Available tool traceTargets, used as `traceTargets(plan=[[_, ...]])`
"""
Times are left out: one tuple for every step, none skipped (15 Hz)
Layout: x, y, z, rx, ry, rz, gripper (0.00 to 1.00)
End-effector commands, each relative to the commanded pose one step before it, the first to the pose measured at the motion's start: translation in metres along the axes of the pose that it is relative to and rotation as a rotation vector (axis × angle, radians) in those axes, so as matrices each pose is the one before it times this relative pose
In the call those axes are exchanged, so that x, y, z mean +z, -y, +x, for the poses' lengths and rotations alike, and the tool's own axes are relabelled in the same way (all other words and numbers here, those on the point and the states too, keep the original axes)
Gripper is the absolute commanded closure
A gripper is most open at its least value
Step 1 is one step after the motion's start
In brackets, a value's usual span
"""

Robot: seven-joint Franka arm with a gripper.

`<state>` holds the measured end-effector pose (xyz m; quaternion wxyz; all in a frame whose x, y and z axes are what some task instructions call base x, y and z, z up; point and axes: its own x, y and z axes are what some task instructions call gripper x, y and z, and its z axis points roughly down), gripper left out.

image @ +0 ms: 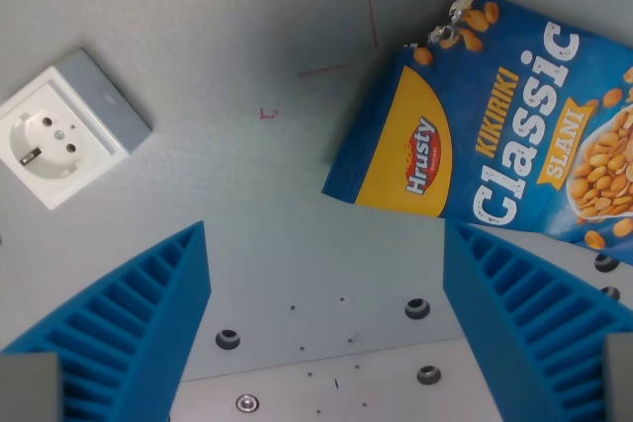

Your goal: Move in gripper negative z

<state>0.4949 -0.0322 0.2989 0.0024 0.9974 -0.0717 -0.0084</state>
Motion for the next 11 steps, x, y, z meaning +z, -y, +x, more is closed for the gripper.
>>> traceTargets(plan=[[-0.00708,-0.00001,0.00004,0.0002,-0.0045,0.00051,0.00],[-0.00500,0.00000,0.00000,0.0000,0.0000,0.00000,0.00],[-0.00500,0.00000,0.00000,0.0000,0.0000,0.00000,0.00],[-0.00500,0.00000,0.00000,0.0000,0.0000,0.00000,0.00],[-0.00500,0.00000,0.00000,0.0000,0.0000,0.00000,0.00],[-0.00500,0.00000,0.00000,0.0000,0.0000,0.00000,0.00],[-0.00500,0.00000,0.00000,0.0000,0.0000,0.00000,0.00],[-0.00500,0.00000,0.00000,0.0000,0.0000,0.00000,0.00],[-0.00500,0.00000,0.00000,0.0000,0.0000,0.00000,0.00],[-0.00500,0.00000,0.00000,0.0000,0.0000,0.00000,0.00],[-0.00500,0.00000,0.00000,0.0000,0.0000,0.00000,0.00]])
